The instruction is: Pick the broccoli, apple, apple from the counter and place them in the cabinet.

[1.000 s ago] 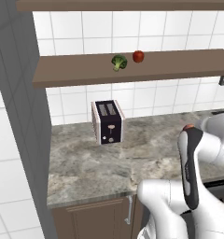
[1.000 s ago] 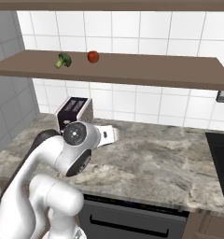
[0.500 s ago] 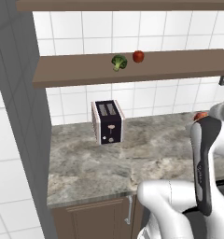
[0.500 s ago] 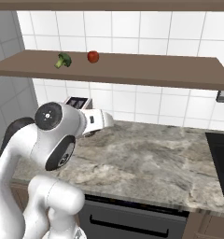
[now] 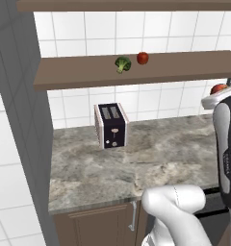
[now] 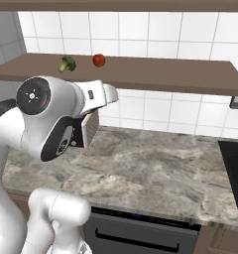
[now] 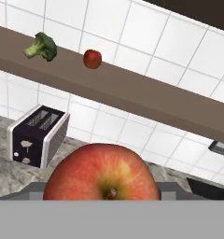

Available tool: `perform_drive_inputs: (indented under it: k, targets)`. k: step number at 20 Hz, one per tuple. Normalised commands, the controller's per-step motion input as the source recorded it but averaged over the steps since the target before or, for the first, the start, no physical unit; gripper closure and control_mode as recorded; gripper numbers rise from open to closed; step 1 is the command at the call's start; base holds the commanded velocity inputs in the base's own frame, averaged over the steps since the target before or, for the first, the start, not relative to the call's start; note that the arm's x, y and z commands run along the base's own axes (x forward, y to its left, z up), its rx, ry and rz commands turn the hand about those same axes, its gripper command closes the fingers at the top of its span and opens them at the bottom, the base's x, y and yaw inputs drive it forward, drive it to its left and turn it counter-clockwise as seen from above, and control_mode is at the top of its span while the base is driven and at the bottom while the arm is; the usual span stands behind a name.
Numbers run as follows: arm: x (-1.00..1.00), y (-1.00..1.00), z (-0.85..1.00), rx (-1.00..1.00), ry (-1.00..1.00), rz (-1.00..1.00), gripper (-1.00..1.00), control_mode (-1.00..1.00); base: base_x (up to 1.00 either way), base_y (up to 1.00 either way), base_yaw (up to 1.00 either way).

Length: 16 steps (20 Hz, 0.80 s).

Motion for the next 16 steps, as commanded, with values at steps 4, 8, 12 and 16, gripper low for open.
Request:
perform_drive_inputs:
  k: [4, 8, 12, 16]
  targets:
    - [0.56, 0.1, 0.49, 0.0, -0.03, 0.0, 1.0, -1.0, 0.0, 0.0, 0.0]
    - [0.84, 0.03, 0.15, 0.0, 0.02, 0.01, 1.0, -1.0, 0.0, 0.0, 0.0]
    - [0.93, 0.0, -0.19, 0.04, 0.0, 0.03, 1.0, -1.0, 0.0, 0.0, 0.0]
    - [0.79, 0.0, -0.15, 0.1, -0.03, 0.01, 1.0, -1.0, 0.0, 0.0, 0.0]
